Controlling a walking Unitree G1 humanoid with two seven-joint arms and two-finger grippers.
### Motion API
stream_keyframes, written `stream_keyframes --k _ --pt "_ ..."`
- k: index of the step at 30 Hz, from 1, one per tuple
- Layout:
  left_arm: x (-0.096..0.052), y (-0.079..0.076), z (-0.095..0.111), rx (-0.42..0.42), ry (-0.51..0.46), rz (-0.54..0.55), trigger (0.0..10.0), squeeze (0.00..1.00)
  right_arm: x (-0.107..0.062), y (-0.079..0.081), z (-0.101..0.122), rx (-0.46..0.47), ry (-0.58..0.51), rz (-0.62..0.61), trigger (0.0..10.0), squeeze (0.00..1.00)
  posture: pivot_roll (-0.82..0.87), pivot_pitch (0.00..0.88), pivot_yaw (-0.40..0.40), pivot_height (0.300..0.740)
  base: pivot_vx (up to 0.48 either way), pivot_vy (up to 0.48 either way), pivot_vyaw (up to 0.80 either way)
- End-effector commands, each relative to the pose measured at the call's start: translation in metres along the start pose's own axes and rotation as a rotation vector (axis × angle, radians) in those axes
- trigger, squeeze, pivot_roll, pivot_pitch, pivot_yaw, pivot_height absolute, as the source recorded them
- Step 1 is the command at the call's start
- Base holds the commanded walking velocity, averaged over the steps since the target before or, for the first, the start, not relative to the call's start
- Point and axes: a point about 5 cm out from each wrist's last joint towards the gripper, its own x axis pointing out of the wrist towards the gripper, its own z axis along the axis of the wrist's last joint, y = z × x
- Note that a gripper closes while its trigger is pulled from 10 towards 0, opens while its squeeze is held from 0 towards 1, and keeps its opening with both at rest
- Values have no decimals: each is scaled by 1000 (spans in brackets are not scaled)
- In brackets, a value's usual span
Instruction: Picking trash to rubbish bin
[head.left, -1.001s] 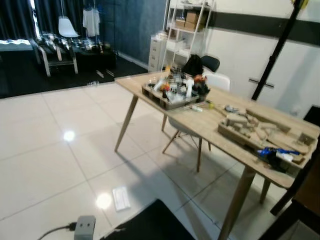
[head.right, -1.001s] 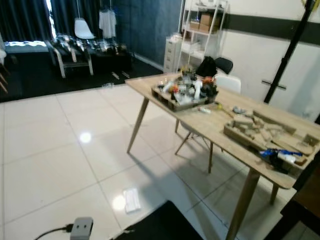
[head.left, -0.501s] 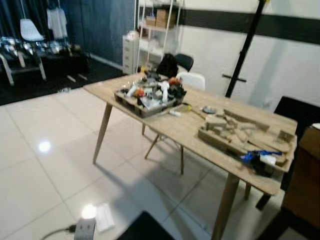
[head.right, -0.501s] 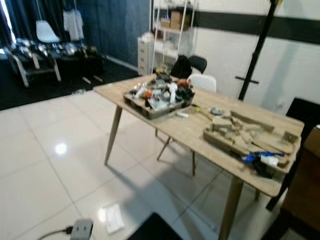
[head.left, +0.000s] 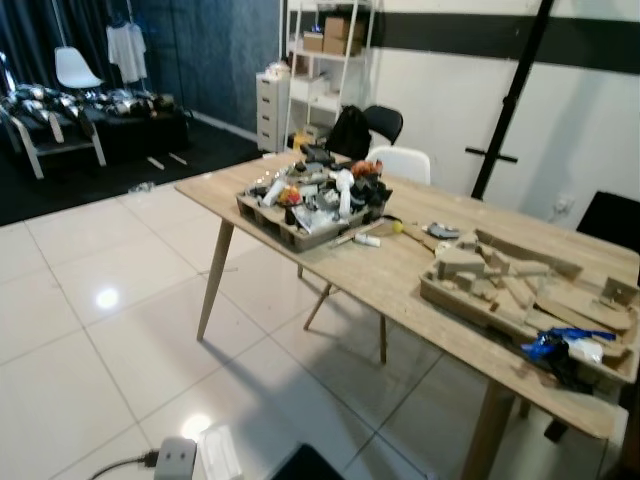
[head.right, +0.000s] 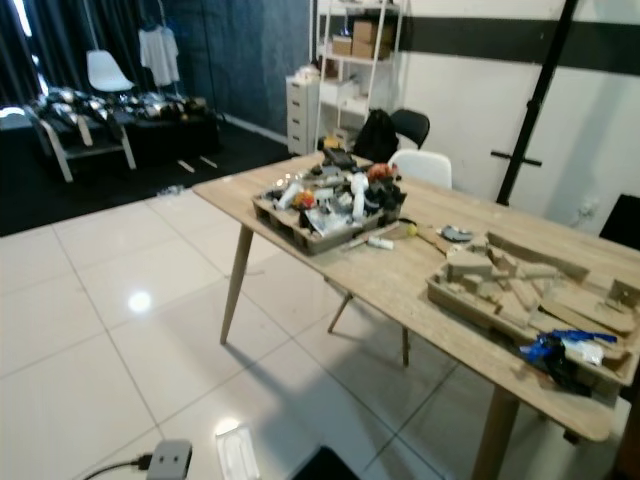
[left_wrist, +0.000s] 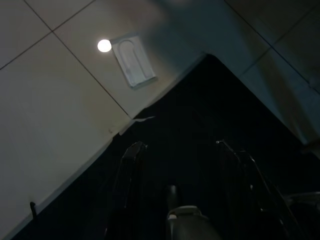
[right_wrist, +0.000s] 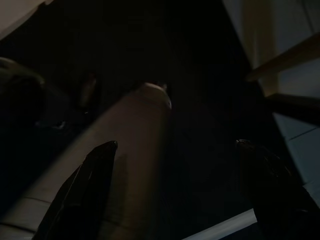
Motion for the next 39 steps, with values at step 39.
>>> stream_keyframes --k 39 --pt "7 -2 15 36 5 2 10000 0 -1 -10 14 23 -44 -55 10000 0 38 0 5 740 100 0 0"
